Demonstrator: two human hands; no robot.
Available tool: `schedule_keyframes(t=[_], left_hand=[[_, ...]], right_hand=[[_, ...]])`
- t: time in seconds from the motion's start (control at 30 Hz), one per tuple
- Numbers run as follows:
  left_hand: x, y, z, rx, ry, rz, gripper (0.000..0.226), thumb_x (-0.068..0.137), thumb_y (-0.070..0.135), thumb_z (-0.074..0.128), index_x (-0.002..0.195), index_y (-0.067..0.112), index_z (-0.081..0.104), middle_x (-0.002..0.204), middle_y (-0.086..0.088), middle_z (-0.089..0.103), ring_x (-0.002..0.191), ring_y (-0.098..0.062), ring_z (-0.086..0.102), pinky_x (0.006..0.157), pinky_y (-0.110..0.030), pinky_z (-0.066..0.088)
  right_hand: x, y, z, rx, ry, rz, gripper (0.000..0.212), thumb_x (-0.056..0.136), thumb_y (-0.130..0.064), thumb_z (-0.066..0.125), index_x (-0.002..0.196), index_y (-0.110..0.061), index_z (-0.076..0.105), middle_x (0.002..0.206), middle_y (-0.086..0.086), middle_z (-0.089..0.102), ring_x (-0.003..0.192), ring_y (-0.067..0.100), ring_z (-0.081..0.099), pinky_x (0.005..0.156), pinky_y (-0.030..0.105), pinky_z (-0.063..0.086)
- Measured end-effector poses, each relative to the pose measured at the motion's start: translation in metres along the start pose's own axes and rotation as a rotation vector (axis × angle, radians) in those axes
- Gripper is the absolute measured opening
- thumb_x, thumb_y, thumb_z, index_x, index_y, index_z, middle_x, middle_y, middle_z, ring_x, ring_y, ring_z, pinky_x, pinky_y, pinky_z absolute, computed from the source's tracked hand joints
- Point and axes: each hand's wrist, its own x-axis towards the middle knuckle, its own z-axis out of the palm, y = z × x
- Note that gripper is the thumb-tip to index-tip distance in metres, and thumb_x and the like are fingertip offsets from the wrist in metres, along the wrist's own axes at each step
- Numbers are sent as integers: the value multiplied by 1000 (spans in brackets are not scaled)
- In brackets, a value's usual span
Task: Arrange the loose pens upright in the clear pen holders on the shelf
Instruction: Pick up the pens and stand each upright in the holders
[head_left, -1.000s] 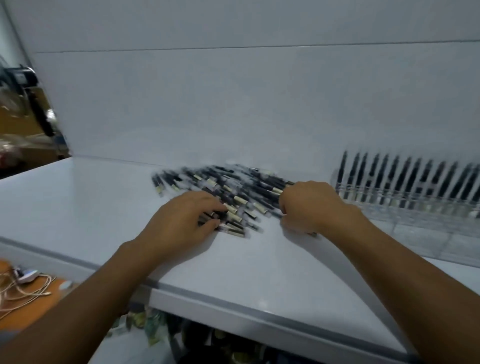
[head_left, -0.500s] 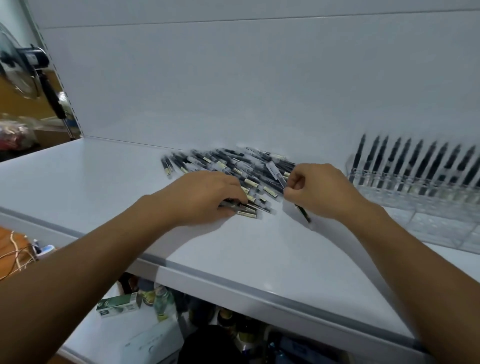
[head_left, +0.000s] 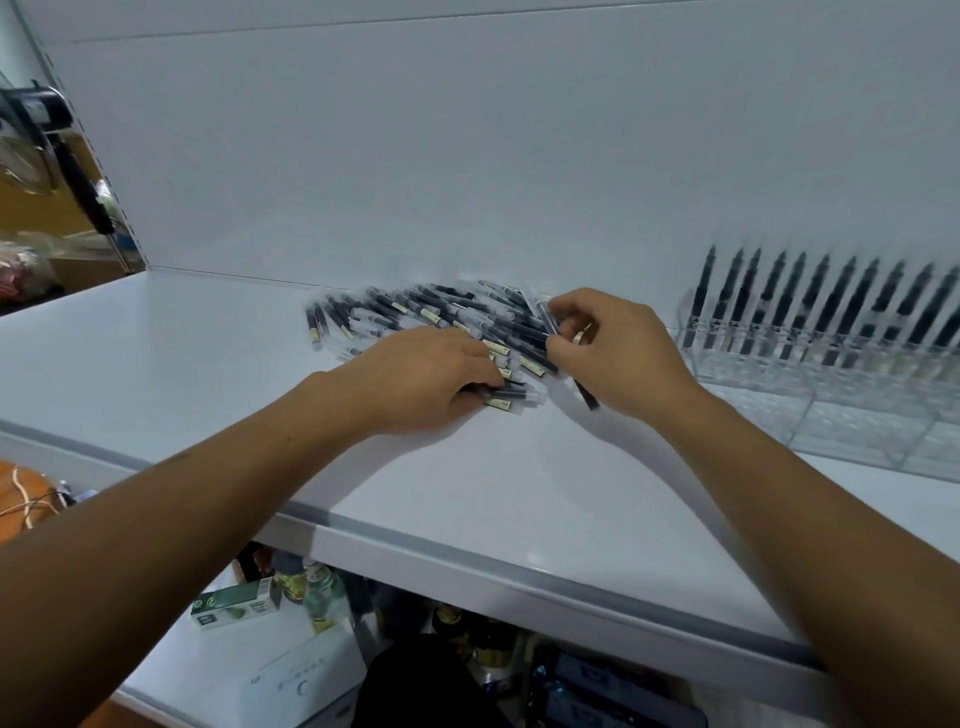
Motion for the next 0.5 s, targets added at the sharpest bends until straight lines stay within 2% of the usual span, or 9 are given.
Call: schedule_keyframes(t=[0.07, 0.17, 0.23, 0.33, 0.43, 0.5], left_hand=[[1, 2, 0, -42, -2, -35, 20, 92, 26, 55, 107, 22, 68, 94, 6, 64, 93, -18, 57, 74, -32, 46], [2, 3, -1, -93, -3, -93, 19, 91, 29, 57, 108, 28, 67, 98, 12, 62, 97, -12, 55, 73, -28, 45], [4, 6, -1, -123, 19, -112, 18, 90, 30, 59, 106, 29, 66, 94, 17, 57, 90, -8, 54, 68, -25, 43], [10, 10, -5, -232, 50, -134, 17, 88, 28, 63, 105, 28, 67, 89, 20, 51, 82, -7, 53, 67, -27, 42], [20, 11, -11, -408, 95, -154, 17, 87, 23, 69, 104, 23, 69, 89, 16, 59, 81, -6, 60, 77, -34, 52], [28, 15, -18, -573, 122, -215, 15, 86, 19, 71, 101, 22, 69, 90, 12, 64, 83, -3, 64, 82, -31, 55]], right_hand=[[2, 2, 0, 99, 46, 31, 25, 86, -15, 62, 108, -24, 67, 79, -14, 63, 63, 7, 58, 63, 11, 45], [3, 1, -2, 164, 94, 29, 22, 87, -14, 62, 106, -22, 68, 79, -12, 61, 60, 2, 53, 55, 8, 42], [3, 0, -4, 189, 118, 15, 19, 87, -14, 63, 102, -24, 68, 77, -11, 61, 58, -1, 51, 51, 6, 42], [4, -2, -9, 224, 144, 8, 15, 86, -16, 65, 95, -27, 66, 77, -13, 60, 59, 0, 51, 57, 10, 41], [7, -4, -21, 235, 155, -11, 15, 85, -17, 65, 93, -30, 64, 77, -15, 61, 64, 1, 51, 65, 15, 42], [10, -5, -33, 234, 154, -29, 16, 85, -19, 65, 96, -30, 65, 78, -16, 62, 67, 1, 52, 67, 16, 44]])
